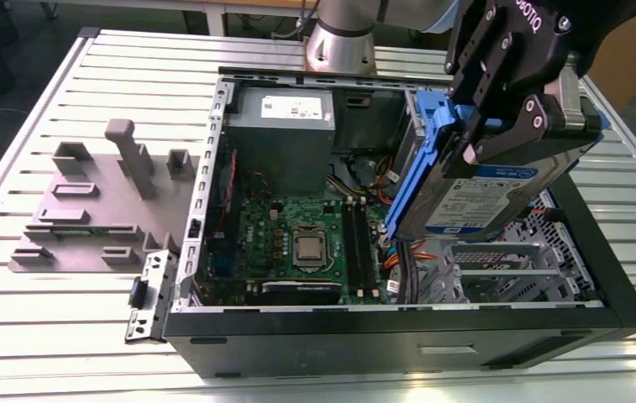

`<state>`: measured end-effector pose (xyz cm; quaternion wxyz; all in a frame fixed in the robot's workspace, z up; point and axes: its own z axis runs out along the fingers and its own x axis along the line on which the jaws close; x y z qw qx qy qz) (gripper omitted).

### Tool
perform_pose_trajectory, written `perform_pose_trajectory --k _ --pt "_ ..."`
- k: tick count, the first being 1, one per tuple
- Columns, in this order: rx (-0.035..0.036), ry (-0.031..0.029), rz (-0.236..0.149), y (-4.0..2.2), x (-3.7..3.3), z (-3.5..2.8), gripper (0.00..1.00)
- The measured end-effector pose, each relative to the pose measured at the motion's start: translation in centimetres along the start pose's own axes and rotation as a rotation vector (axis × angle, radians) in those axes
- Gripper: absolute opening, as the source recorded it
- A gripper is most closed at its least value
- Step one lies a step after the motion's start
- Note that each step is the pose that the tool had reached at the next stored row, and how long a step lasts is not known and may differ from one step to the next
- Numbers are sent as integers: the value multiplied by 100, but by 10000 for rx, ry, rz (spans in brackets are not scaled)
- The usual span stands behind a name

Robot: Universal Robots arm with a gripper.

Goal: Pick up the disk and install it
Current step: 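Insert the disk into the insertion slot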

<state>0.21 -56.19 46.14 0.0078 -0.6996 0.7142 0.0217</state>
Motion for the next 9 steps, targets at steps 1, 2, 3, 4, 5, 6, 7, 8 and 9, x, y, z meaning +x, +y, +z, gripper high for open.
perform_pose_trajectory --k 1,2,3,4,5,6,7,8,9 --pt "0 0 0 0 0 0 36" --pt "0 0 0 -1 0 0 36" --pt "0 0 0 -1 0 0 36" --pt "0 0 0 -1 0 0 36" --pt "0 1 0 -1 0 0 36" --pt "0 0 0 -1 0 0 36" --pt "0 0 0 -2 0 0 36" --pt "0 0 -1 -4 0 0 36" --pt "-1 0 -2 -7 0 0 36"
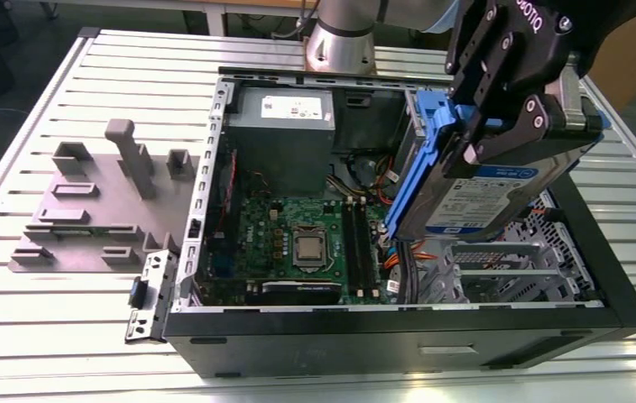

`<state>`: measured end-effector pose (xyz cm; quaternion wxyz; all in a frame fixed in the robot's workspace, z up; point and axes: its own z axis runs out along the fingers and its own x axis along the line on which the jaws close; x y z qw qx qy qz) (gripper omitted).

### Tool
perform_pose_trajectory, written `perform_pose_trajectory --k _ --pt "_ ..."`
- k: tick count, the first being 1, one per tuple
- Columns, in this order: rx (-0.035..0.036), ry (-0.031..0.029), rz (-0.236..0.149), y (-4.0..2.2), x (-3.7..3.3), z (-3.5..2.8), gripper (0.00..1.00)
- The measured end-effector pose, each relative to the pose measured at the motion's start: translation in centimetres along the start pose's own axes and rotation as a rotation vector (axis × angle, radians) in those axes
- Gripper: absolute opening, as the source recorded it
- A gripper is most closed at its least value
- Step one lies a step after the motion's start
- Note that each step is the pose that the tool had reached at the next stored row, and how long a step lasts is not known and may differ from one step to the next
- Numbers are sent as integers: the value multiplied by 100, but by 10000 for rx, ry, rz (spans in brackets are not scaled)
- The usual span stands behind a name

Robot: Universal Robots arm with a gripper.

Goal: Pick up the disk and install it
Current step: 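Insert the disk into the insertion slot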

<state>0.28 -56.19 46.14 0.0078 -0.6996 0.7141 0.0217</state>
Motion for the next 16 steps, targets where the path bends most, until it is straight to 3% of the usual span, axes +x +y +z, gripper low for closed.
perform_pose_trajectory --k 16 --pt "0 0 2 -180 -4 -2 36"
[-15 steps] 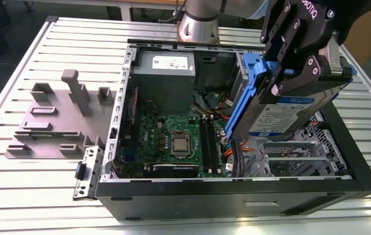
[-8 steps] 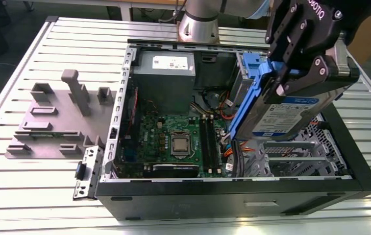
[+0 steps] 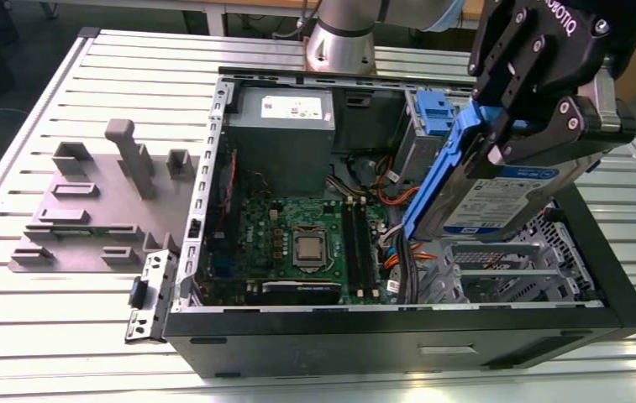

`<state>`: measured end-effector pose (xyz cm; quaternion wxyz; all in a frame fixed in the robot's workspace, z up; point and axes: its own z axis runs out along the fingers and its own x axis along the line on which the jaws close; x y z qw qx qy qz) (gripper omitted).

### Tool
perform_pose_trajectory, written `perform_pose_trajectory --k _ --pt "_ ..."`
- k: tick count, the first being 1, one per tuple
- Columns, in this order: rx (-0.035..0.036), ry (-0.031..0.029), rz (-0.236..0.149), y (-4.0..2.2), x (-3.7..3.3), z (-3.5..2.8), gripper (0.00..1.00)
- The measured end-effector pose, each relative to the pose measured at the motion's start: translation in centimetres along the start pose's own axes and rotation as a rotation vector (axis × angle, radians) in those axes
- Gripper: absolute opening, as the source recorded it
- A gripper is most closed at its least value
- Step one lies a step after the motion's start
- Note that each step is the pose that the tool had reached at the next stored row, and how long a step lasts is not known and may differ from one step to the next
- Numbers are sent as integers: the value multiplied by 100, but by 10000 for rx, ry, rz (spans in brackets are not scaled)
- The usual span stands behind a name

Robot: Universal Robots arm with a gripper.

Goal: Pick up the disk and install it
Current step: 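Insert the disk into the insertion slot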

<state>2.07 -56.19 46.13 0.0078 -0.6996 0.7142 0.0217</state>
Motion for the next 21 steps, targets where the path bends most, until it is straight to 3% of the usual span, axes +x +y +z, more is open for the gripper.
perform_pose_trajectory --k 9,18,21 --pt "0 -1 -1 -82 14 6 36" --pt "7 -1 0 -121 124 21 36" --pt "171 -3 -19 -122 127 23 36"
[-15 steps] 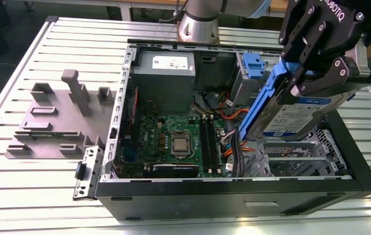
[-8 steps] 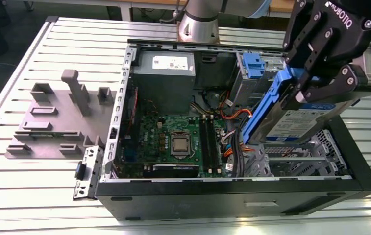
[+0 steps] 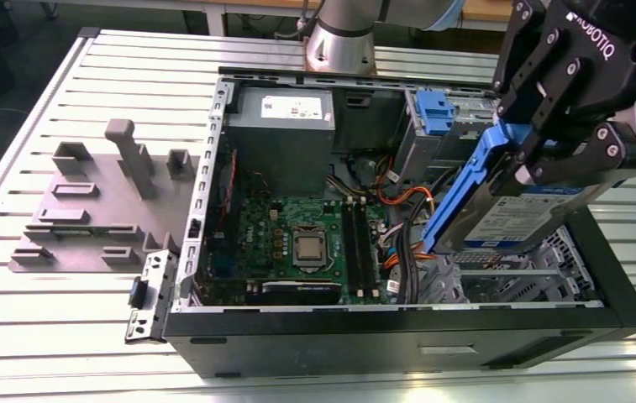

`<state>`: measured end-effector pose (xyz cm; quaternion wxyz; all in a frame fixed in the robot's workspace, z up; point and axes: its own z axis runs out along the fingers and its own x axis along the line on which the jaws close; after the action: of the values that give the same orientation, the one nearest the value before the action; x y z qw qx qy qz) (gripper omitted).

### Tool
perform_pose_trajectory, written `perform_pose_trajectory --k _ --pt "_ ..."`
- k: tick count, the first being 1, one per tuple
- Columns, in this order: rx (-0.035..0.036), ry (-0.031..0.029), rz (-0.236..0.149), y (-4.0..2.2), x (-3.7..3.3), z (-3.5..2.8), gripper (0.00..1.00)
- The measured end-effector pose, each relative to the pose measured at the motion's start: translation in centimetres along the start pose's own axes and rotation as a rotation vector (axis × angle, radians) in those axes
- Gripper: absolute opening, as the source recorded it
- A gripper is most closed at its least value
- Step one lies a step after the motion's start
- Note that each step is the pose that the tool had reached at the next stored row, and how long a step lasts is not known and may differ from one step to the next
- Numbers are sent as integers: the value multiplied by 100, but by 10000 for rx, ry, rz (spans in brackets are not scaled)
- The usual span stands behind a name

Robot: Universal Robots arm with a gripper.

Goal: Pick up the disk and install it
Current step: 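Insert the disk into the insertion slot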

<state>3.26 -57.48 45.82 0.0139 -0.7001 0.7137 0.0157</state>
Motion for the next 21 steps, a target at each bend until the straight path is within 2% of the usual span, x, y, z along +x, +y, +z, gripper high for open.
perform_pose_trajectory --k 1,2,5,13,21 --pt "67 -3 -5 0 1 2 36" --pt "94 -3 -7 -2 2 4 36" --pt "95 -3 -6 -47 7 18 36" --pt "92 -2 -6 -262 6 57 36" --pt "92 -3 -7 -333 8 137 36"
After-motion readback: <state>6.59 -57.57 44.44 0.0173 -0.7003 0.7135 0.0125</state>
